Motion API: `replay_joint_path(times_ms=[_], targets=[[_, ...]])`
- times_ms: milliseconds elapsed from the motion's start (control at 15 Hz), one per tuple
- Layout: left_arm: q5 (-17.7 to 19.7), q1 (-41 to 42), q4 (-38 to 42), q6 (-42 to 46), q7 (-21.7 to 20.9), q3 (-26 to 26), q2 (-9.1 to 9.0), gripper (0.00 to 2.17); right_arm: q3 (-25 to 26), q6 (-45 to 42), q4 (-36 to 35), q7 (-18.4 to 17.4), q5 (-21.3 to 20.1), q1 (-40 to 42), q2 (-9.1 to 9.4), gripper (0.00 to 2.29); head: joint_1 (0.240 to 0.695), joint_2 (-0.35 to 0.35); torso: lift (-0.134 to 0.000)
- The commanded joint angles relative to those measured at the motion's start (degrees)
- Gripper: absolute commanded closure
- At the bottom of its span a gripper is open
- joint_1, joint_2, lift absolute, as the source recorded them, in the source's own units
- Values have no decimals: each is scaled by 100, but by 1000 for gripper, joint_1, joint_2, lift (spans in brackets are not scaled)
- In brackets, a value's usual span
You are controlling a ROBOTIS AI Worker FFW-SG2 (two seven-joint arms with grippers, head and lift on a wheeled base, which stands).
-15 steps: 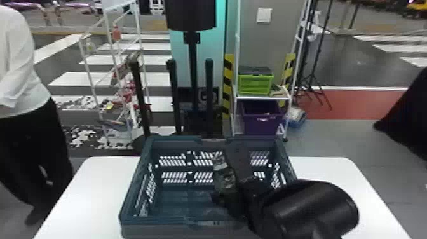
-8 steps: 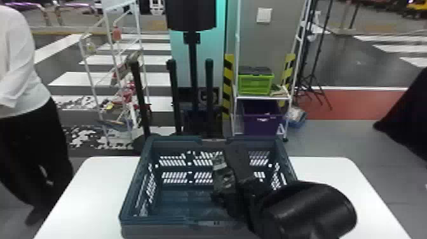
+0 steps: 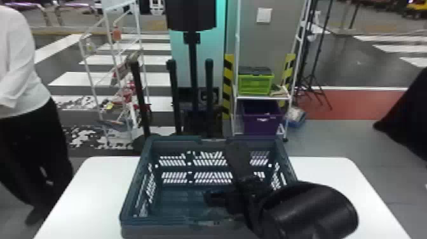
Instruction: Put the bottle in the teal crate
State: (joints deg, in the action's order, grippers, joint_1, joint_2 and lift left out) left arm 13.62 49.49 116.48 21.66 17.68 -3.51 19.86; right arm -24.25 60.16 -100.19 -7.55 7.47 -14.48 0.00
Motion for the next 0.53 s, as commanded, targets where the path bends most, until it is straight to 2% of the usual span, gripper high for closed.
replay_joint_path(times_ms=[0,200,467], targets=[[0,16,15,0,-19,9,-9,124,8,-25,-159,-1,0,51,-18,12,499,0,0],[0,43,15,88,-19,9,-9,124,52,-166,-589,8,0,332,-97,12,499,0,0],[0,60,15,141,-28,9,-9,124,166,-869,-1503,8,-35,1158,-527,12,499,0,0]])
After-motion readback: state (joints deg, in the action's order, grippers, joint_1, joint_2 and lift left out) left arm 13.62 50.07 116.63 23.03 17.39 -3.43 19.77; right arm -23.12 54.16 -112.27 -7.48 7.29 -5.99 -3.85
